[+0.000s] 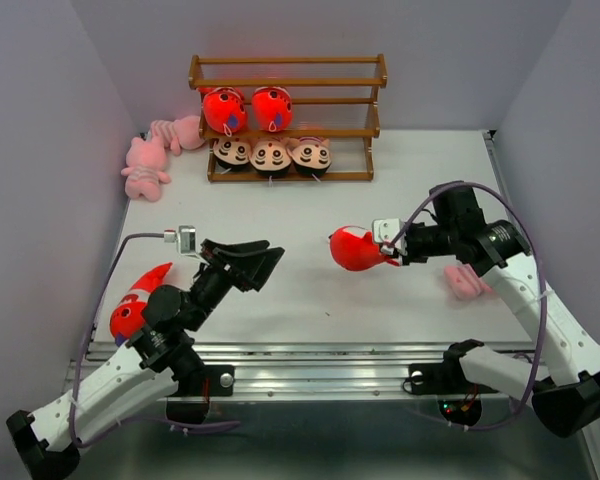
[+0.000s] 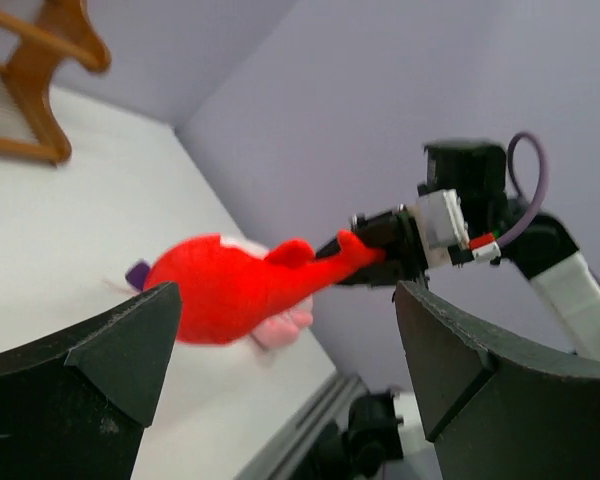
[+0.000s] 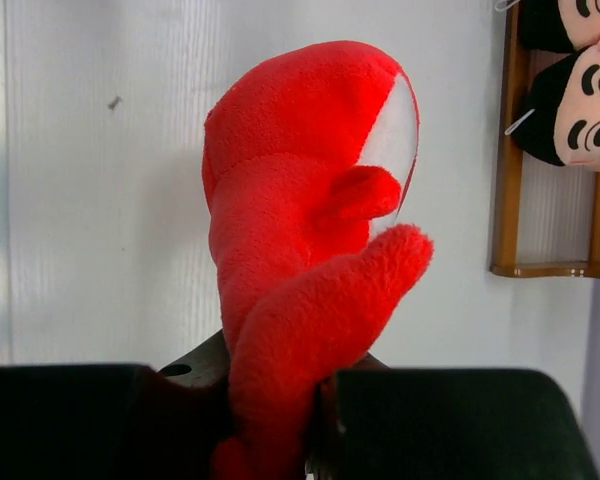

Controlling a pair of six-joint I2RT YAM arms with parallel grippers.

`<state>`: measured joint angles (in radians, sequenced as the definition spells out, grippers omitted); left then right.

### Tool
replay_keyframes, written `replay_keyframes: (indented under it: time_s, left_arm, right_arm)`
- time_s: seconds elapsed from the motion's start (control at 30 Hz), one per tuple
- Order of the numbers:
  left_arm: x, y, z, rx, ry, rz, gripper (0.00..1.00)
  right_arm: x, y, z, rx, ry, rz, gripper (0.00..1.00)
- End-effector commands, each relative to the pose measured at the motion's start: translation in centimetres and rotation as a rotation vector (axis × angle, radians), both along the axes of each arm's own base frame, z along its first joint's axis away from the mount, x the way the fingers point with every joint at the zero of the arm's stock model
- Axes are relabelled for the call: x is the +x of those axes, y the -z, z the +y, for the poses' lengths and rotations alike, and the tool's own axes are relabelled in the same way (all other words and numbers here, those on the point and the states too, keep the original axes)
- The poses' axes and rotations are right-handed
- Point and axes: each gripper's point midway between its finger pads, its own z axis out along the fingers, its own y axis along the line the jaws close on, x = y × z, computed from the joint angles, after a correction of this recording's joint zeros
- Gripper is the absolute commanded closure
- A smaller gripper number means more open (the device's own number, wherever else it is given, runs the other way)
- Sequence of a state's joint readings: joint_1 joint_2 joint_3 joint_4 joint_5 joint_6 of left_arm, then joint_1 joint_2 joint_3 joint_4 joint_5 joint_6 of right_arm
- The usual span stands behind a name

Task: Place and organize the stuffed toys onto the shelf
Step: Pass the stuffed toy from the left arm to the right, then pass the stuffed toy from the right arm to the left

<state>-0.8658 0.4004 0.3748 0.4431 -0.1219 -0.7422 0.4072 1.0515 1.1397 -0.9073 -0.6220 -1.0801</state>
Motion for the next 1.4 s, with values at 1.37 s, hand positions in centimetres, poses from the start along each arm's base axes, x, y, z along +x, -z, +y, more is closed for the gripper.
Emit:
replay_keyframes:
  time_s: [1.37]
  left_arm:
    - [3.5,8.6,-17.4,0.136,0.810,0.485,0.07]
  right_arm:
    - [-2.4,-0.8,-0.9,-0.234,-0.517,-0.974,0.99]
